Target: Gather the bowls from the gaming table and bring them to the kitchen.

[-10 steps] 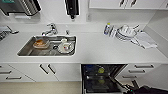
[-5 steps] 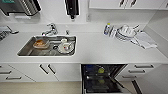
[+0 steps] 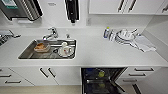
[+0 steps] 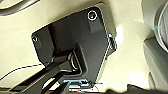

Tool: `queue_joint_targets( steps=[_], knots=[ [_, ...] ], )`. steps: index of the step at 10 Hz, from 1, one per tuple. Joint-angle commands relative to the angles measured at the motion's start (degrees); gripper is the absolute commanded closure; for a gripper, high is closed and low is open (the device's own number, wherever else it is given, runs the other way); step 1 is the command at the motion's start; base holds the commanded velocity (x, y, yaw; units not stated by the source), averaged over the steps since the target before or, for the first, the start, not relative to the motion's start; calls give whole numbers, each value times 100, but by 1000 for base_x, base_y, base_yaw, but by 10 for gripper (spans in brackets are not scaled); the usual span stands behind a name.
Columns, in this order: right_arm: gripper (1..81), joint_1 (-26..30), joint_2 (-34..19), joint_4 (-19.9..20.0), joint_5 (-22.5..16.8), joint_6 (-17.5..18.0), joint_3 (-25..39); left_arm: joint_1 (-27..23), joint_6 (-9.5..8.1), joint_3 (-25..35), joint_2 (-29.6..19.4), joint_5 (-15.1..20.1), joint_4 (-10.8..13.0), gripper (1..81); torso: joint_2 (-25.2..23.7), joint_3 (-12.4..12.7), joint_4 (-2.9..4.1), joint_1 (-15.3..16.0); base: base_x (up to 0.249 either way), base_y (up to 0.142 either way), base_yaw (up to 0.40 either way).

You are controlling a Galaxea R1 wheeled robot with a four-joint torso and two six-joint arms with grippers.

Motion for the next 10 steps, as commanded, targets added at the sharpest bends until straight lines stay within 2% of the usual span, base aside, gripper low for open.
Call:
queue_joint_targets(
  steps=[1,3,4,6,8,10],
  knots=[
    [10,-271,273,-43,428,17,-486,143,31,2,-22,230,222,10,-531,0,2,343,0,0,0],
    [10,-299,547,-34,499,44,-656,144,22,28,-48,177,187,10,-979,2,0,618,0,0,0],
    [10,-246,643,97,508,182,-647,144,14,28,-22,169,178,10,-1189,4,2,750,0,0,0],
    [10,-34,802,441,535,694,-744,161,5,37,-39,124,178,10,-1620,6,2,1018,0,0,0],
    [10,202,829,870,754,1595,-911,171,4,37,-57,124,178,10,-2059,9,2,1289,0,0,0],
    [10,325,820,1012,781,2316,-989,179,-4,37,-83,124,178,10,-2490,9,0,1558,0,0,0]
  ],
)
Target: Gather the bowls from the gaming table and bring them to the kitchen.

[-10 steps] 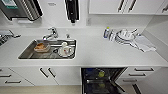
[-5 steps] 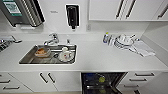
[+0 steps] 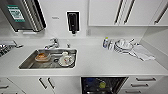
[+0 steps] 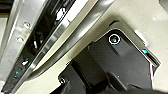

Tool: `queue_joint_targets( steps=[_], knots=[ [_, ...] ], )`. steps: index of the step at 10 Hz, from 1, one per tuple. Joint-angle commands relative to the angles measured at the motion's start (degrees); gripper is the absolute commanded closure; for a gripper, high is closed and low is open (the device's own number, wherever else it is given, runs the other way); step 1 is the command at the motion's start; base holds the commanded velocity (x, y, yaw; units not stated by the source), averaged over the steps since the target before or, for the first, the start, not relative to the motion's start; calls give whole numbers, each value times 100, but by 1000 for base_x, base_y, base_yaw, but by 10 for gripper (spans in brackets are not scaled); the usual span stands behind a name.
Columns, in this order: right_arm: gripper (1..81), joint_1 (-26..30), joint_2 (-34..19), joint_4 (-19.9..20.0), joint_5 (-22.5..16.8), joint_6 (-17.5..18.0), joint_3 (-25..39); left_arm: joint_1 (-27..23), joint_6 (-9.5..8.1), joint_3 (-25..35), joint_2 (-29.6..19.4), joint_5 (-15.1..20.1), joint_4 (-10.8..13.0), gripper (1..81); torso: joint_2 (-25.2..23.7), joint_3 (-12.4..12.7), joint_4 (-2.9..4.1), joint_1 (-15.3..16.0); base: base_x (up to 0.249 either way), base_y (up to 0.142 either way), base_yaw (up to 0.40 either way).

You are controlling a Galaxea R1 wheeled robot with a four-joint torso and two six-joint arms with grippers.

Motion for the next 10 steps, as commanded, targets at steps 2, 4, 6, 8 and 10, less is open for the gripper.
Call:
queue_joint_targets(
  steps=[2,4,6,8,10],
  knots=[
    [10,458,-196,288,-163,780,-303,63,-21,20,-49,203,65,10,-166,0,0,107,0,0,0],
    [10,326,-55,315,-163,781,-655,72,-30,20,-57,203,65,10,-376,2,-2,243,0,0,0],
    [10,335,102,253,-172,772,-813,72,-30,20,-39,211,65,10,-422,2,-2,271,0,0,0],
    [10,404,602,253,-198,772,-1346,72,-39,20,-75,220,65,10,-424,4,0,273,0,0,0],
    [10,519,1140,288,-190,772,-1903,72,-39,20,-101,211,56,10,-424,4,-2,273,0,0,0]
  ],
)
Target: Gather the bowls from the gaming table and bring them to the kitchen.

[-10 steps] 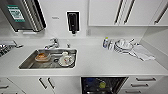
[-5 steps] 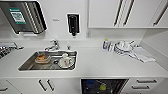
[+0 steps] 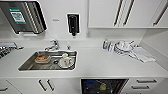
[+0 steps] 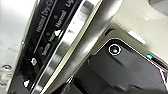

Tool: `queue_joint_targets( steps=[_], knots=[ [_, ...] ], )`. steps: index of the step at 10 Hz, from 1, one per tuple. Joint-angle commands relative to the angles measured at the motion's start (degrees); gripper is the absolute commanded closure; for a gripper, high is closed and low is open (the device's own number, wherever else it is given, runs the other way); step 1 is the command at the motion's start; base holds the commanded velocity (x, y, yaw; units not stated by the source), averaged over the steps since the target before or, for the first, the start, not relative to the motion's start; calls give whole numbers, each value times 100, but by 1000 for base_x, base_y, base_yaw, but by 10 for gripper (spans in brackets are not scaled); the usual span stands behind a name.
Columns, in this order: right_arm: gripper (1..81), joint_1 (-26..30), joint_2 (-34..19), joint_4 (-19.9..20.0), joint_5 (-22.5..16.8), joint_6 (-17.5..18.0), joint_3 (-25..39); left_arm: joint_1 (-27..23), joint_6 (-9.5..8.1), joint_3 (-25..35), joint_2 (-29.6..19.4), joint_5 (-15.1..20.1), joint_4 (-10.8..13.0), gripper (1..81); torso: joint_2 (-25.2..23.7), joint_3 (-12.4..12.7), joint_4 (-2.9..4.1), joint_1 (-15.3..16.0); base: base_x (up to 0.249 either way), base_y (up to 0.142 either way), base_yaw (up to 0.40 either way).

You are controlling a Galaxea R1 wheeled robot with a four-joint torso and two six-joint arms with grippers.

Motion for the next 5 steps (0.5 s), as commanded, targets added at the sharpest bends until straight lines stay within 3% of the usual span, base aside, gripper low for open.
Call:
queue_joint_targets(
  steps=[1,3,5],
  knots=[
    [10,652,309,139,-253,41,-455,18,-30,6,-40,209,65,10,0,0,0,0,0,0,0],
    [10,1118,248,218,-78,76,21,35,-30,15,-23,200,126,10,0,0,2,0,0,0,0],
    [10,1540,-128,384,335,137,774,44,-22,7,-14,200,135,10,0,0,2,2,0,0,0]
  ],
)
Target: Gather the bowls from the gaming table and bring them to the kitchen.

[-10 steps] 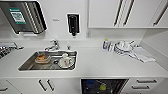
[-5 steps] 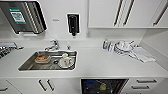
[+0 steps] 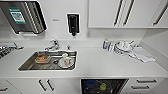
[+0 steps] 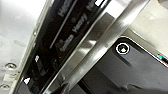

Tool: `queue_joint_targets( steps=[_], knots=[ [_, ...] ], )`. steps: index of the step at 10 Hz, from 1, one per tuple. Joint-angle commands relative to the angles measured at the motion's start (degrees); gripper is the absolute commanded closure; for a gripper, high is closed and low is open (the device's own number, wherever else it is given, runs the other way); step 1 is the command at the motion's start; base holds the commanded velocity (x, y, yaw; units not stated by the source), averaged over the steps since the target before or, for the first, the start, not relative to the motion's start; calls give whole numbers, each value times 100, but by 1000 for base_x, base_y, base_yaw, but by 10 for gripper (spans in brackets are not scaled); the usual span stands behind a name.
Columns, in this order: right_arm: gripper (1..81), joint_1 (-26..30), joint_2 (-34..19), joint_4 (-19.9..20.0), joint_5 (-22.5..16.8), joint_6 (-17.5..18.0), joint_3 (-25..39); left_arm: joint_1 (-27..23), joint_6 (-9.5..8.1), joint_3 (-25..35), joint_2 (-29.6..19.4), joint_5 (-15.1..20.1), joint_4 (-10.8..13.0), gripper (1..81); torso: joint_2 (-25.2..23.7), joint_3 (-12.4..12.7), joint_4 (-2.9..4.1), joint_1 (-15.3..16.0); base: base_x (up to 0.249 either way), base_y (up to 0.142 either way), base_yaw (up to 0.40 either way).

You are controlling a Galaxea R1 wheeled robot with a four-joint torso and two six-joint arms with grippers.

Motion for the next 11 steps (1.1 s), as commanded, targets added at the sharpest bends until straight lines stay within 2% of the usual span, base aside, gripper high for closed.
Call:
queue_joint_targets(
  steps=[1,4,6,7,8,10,11],
  knots=[
    [10,1574,-796,436,649,139,1473,42,-4,12,-17,200,98,10,0,0,-2,0,0,0,0],
    [10,2347,-1734,594,851,147,2761,42,13,4,1,200,98,10,0,0,-2,0,0,0,0],
    [10,2428,-2130,377,878,33,3638,42,22,4,1,209,80,10,0,0,-2,0,0,0,0],
    [10,2150,-2158,-126,772,-134,3899,42,22,-14,-8,200,27,10,0,0,-2,0,0,0,0],
    [10,1684,-2089,-851,685,-248,3786,15,22,-23,-34,218,27,10,2,0,-2,2,0,0,0],
    [10,797,-1695,-2520,561,-239,3050,-29,48,-31,-96,209,80,10,0,0,-2,2,0,0,0],
    [10,322,-1466,-3075,578,-239,2638,-55,100,-31,-96,209,80,10,0,0,-2,2,0,0,0]
  ],
)
